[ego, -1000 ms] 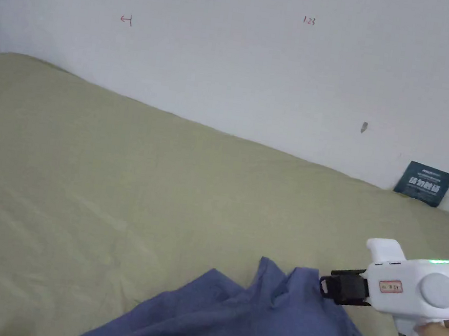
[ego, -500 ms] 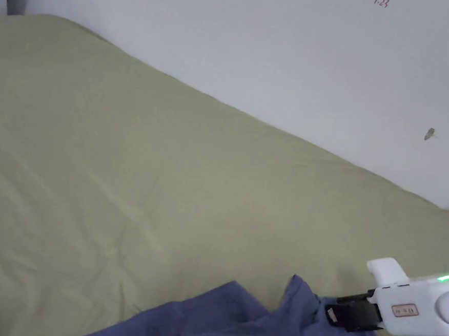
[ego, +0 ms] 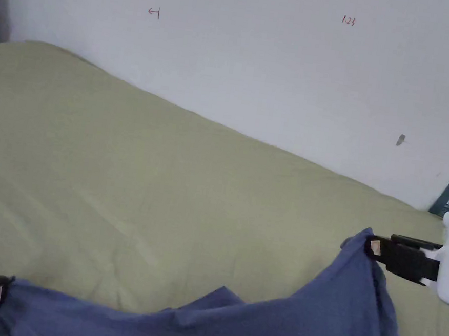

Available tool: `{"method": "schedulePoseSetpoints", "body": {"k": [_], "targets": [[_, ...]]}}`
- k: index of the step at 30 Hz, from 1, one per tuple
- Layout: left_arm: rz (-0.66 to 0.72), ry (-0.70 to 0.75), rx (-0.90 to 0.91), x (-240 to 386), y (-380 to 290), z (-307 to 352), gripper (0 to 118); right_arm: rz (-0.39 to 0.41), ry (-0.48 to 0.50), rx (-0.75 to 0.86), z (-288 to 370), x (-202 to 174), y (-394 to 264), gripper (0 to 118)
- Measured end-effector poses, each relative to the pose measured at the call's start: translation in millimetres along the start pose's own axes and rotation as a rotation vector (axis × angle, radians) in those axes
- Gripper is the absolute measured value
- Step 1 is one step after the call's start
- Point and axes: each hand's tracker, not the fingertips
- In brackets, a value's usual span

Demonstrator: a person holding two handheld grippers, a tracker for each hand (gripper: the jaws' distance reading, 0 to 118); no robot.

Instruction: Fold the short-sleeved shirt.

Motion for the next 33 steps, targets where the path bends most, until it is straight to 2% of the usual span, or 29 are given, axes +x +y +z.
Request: {"method": "schedulePoseSetpoints", "body": {"k": [4,8,12,14,15,18,22,24,30,33], "targets": [[-0.090,-0.063,0.086,18,62,13,0,0.007,-0.095,0.131,46,-6,43,2],[-0.180,-0.055,0.173,37,125,22,0,-0.032,-0.148,0.207,82,-4,86,2],[-0.300,-0.046,0.226,58,184,21,0,0.008,-0.261,0.260,107,-6,125,2],[-0.346,-0.022,0.242,67,213,16,0,0.008,-0.259,0.275,117,-5,145,2],[-0.342,-0.039,0.240,70,225,14,0,0.020,-0.300,0.300,120,-5,154,2],[-0.360,-0.040,0.262,81,264,8,0,0.031,-0.321,0.328,128,-3,183,2],[-0.420,0.040,0.297,93,321,-11,0,0.068,-0.383,0.356,130,-2,218,2],[-0.431,0.065,0.330,97,342,-14,0,0.060,-0.394,0.380,132,1,232,2],[-0.323,0.045,0.391,95,397,-14,0,0.042,-0.451,0.489,133,14,260,2],[-0.320,0.032,0.437,92,411,-13,0,0.073,-0.480,0.505,131,16,277,2]]}}
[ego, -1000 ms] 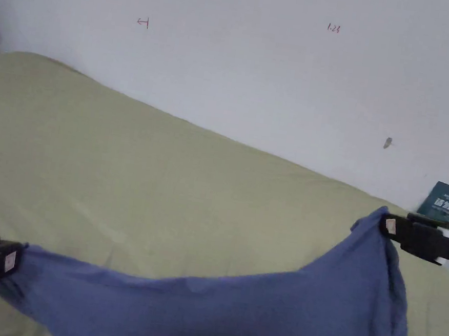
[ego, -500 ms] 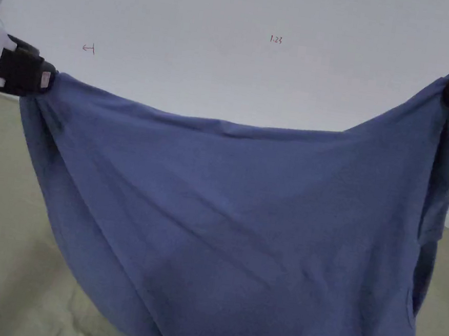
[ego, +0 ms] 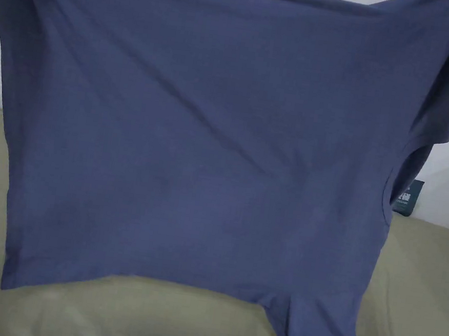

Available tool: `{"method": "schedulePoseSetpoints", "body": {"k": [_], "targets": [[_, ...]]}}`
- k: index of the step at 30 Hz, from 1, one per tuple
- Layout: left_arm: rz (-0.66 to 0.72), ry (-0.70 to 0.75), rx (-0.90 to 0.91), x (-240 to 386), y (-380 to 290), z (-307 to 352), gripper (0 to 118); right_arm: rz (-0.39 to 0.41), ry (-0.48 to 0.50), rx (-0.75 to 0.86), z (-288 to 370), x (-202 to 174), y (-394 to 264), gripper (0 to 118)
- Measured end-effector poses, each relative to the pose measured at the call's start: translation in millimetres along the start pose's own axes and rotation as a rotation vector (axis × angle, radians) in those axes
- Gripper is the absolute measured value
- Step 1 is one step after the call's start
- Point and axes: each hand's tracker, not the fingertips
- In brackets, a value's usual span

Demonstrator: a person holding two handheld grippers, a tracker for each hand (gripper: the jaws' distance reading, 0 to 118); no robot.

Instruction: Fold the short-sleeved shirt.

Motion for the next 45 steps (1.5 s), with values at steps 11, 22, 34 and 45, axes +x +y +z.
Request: {"method": "schedulePoseSetpoints", "body": {"k": [11,22,34,45], "targets": [[-0.086,0.072,0.014,9,26,-10,0,0.071,-0.016,0.079,0,-26,52,2],[-0.142,0.022,-0.042,-1,-16,13,0,0.134,0.026,-0.007,40,-28,17,2],[-0.250,-0.056,-0.100,-2,-81,78,0,0.099,0.108,-0.140,136,-17,-71,2],[-0.238,-0.113,-0.178,2,-189,168,0,0.072,0.190,-0.228,248,-20,-147,2]]}}
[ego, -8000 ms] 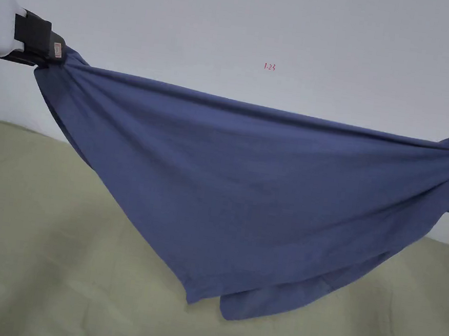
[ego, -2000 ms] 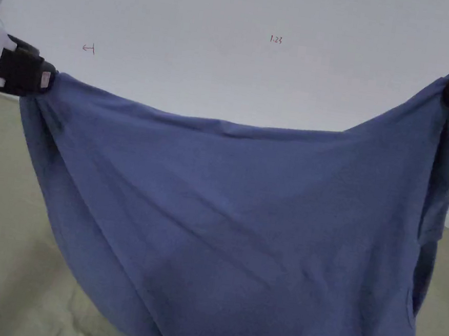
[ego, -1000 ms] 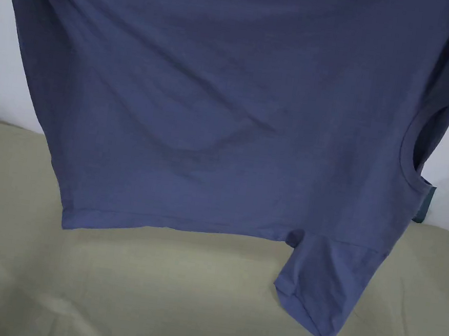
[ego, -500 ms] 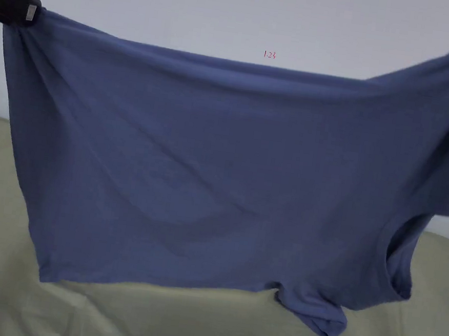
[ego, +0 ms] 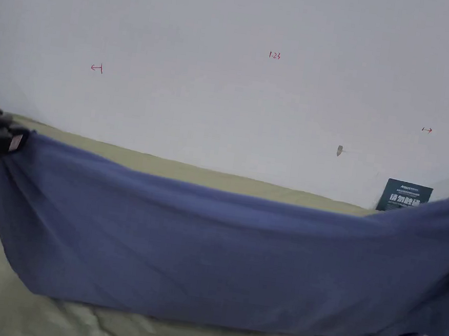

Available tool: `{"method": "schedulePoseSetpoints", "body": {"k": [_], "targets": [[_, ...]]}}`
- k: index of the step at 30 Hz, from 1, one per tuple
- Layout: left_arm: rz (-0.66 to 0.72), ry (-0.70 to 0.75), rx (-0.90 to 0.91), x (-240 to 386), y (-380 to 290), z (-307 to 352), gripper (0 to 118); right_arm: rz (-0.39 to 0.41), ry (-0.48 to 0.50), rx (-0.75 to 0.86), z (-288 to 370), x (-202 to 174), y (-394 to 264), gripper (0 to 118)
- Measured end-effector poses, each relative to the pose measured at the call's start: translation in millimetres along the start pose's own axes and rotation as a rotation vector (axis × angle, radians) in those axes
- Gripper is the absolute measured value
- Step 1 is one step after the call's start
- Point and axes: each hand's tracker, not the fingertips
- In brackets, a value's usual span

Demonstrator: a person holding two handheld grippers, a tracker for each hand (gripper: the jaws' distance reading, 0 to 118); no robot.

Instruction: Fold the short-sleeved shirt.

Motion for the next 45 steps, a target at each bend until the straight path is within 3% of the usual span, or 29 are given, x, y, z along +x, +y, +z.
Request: {"method": "schedulePoseSetpoints", "body": {"k": [7,13,17,23,26,29,31,32,33,37,42,45], "targets": [[0.236,-0.071,-0.124,13,-95,33,0,-0.122,0.048,-0.117,46,-41,-85,2],[0.302,-0.098,-0.206,25,-166,52,0,-0.201,0.059,-0.223,82,-77,-155,2],[0.339,-0.126,-0.275,33,-205,60,0,-0.346,0.055,-0.296,102,-85,-194,2],[0.415,-0.145,-0.363,44,-256,64,1,-0.464,0.046,-0.383,118,-99,-241,2],[0.463,-0.166,-0.380,48,-273,62,1,-0.494,-0.006,-0.469,112,-103,-256,2],[0.486,-0.174,-0.394,52,-284,60,19,-0.505,-0.060,-0.501,105,-106,-265,7],[0.529,-0.189,-0.382,48,-290,63,68,-0.507,-0.113,-0.494,104,-106,-264,59],[0.563,-0.201,-0.358,45,-294,65,93,-0.509,-0.117,-0.485,104,-107,-261,68],[0.589,-0.209,-0.332,44,-293,70,110,-0.514,-0.110,-0.491,107,-107,-257,68],[0.676,-0.210,-0.228,53,-253,94,112,-0.514,-0.107,-0.362,114,-115,-224,68],[0.598,-0.188,-0.124,96,-191,92,112,-0.544,-0.137,-0.292,91,-142,-197,68],[0.518,-0.170,-0.166,146,-167,82,107,-0.557,-0.228,-0.301,72,-171,-195,67]]}}
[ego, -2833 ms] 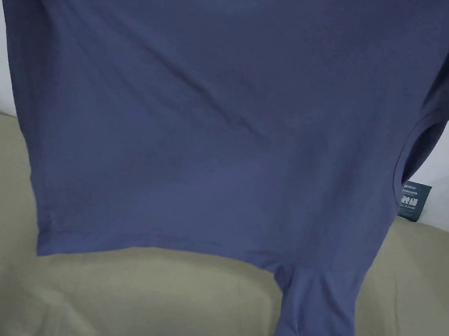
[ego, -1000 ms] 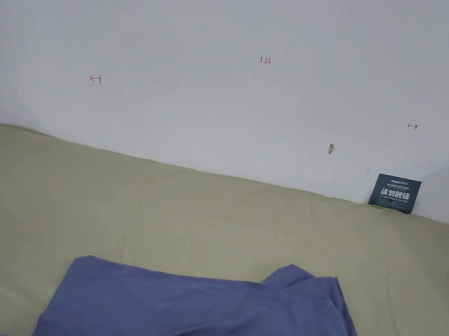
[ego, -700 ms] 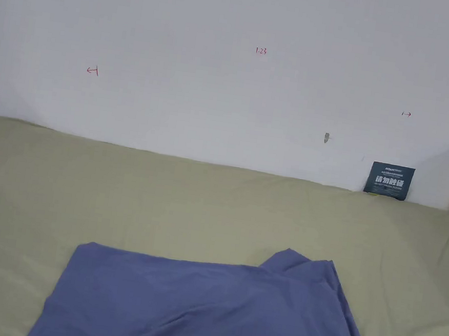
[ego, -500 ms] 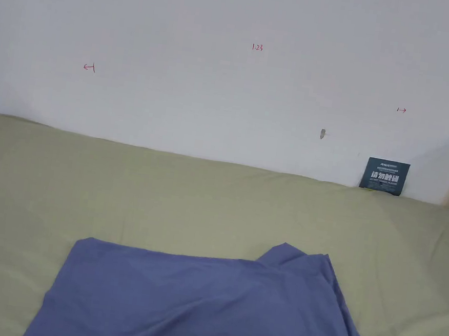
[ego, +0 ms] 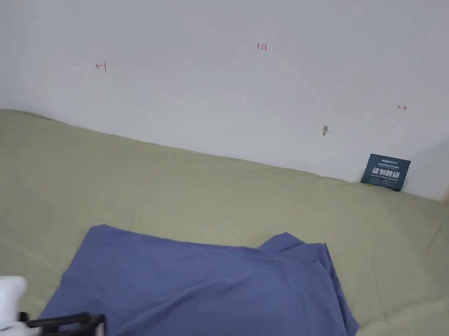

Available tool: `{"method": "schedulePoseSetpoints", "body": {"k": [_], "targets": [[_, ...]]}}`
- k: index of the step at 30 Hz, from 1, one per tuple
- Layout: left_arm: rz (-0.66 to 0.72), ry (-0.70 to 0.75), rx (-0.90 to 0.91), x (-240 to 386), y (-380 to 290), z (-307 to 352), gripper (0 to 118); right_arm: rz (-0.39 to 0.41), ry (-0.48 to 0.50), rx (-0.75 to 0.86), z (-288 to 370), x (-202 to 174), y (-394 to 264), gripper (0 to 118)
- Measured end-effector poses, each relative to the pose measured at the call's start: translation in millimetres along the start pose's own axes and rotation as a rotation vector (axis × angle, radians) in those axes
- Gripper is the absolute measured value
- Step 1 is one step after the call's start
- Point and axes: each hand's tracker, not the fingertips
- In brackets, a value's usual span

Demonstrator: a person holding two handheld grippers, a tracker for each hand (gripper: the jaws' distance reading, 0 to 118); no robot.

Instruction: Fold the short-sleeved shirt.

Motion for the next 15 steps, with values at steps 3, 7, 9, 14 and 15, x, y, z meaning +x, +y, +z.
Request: {"method": "schedulePoseSetpoints", "body": {"k": [3,7,9,14,15], "targets": [[-0.124,0.066,0.009,51,-23,-11,31,0.169,-0.057,-0.059,-8,-34,-22,57],[-0.200,0.114,-0.088,98,-69,-26,0,0.266,-0.035,-0.031,-1,-59,-68,1],[-0.191,0.107,-0.100,108,-91,-27,0,0.282,-0.021,-0.049,4,-69,-93,1],[-0.201,0.113,-0.155,114,-127,-24,0,0.316,-0.008,-0.110,9,-70,-124,1],[-0.202,0.114,-0.158,116,-128,-23,0,0.318,-0.010,-0.115,9,-72,-125,1]]}}
